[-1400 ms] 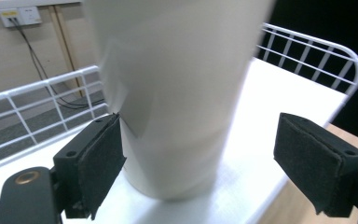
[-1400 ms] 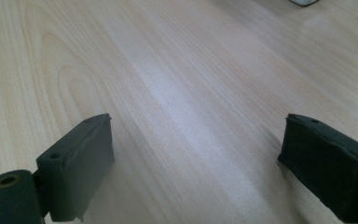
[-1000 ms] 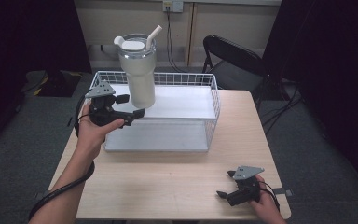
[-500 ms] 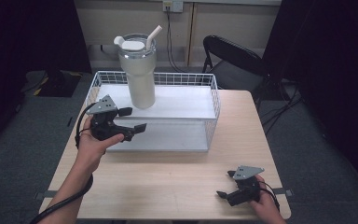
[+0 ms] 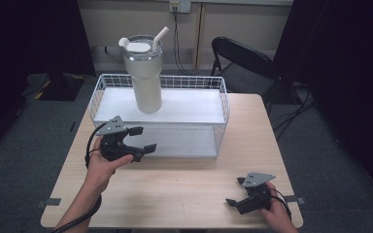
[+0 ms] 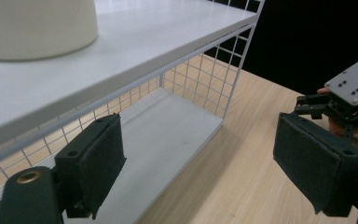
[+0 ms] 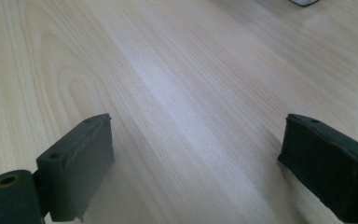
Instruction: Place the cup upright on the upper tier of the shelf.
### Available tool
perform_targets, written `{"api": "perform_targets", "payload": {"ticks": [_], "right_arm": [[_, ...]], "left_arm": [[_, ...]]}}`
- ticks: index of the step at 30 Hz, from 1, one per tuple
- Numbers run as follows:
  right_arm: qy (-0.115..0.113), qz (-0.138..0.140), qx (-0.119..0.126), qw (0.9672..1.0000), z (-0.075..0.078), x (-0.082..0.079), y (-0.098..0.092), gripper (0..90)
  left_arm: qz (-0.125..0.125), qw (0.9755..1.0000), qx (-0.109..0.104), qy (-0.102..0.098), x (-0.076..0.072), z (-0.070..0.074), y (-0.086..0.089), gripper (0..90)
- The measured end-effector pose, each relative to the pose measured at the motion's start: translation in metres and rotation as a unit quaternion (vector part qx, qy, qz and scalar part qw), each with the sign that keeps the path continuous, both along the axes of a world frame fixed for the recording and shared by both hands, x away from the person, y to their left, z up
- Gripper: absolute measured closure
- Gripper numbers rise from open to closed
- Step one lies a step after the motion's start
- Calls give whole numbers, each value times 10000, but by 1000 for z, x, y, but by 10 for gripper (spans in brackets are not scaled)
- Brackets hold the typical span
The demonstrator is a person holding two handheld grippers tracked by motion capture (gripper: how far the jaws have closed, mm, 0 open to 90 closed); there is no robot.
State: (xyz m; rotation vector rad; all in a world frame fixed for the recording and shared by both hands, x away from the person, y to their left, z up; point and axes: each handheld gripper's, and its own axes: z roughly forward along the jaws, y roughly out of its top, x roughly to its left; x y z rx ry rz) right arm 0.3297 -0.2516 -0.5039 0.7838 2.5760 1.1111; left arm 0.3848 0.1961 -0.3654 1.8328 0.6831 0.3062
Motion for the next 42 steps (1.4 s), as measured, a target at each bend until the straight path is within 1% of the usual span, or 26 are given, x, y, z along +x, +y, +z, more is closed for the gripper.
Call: {"api": "perform_targets", "payload": {"ticks": [3, 5, 8, 9, 10, 13, 15, 20, 22, 23, 28, 30, 36, 38, 39, 40, 42], "right_arm": [[0, 0, 1, 10000, 0, 0, 0, 87], [1, -1, 1, 10000, 0, 0, 0, 87], [1, 1, 1, 10000, 0, 0, 0, 87], [1, 0, 2, 10000, 0, 0, 0, 87], [1, 0, 2, 10000, 0, 0, 0, 87], [-1, 1, 1, 10000, 0, 0, 0, 87], [-1, 1, 2, 10000, 0, 0, 0, 87], [0, 1, 1, 10000, 0, 0, 0, 87], [-2, 0, 6, 10000, 0, 0, 0, 87], [-1, 1, 1, 10000, 0, 0, 0, 87], [-1, 0, 0, 10000, 0, 0, 0, 87], [0, 1, 2, 10000, 0, 0, 0, 87], [-1, 0, 0, 10000, 0, 0, 0, 87], [-1, 1, 0, 10000, 0, 0, 0, 87], [-1, 1, 0, 10000, 0, 0, 0, 87], [-1, 1, 0, 10000, 0, 0, 0, 87], [-3, 1, 6, 10000, 0, 0, 0, 87]], "left_arm": [[-67, 10000, -6, 34, -2, -9, -2, 157], [-109, 9999, 52, 49, -3, -14, -4, 156], [-115, 9999, -7, 123, -3, -22, -4, 157], [-131, 9998, -39, 167, -3, -27, -4, 156], [-131, 9998, -39, 167, -3, -27, -4, 156], [-102, 9997, -60, 234, -3, -34, -5, 156], [-81, 9997, -7, 236, -3, -38, -5, 157], [-54, 9996, 18, 276, -3, -49, -3, 157], [-17, 9995, 45, 324, -3, -55, -3, 157], [-25, 9993, 29, 363, -3, -58, -3, 157], [-13, 9989, 80, 463, -3, -73, 0, 157], [4, 9986, 66, 520, -4, -79, 1, 157], [-12, 9979, 247, 606, -6, -94, 2, 157], [-19, 9973, 333, 654, -8, -100, 2, 157], [-34, 9965, 417, 725, -9, -106, 2, 157], [-34, 9965, 417, 725, -9, -106, 2, 158], [-71, 9952, 630, 745, -11, -112, 1, 158]]}}
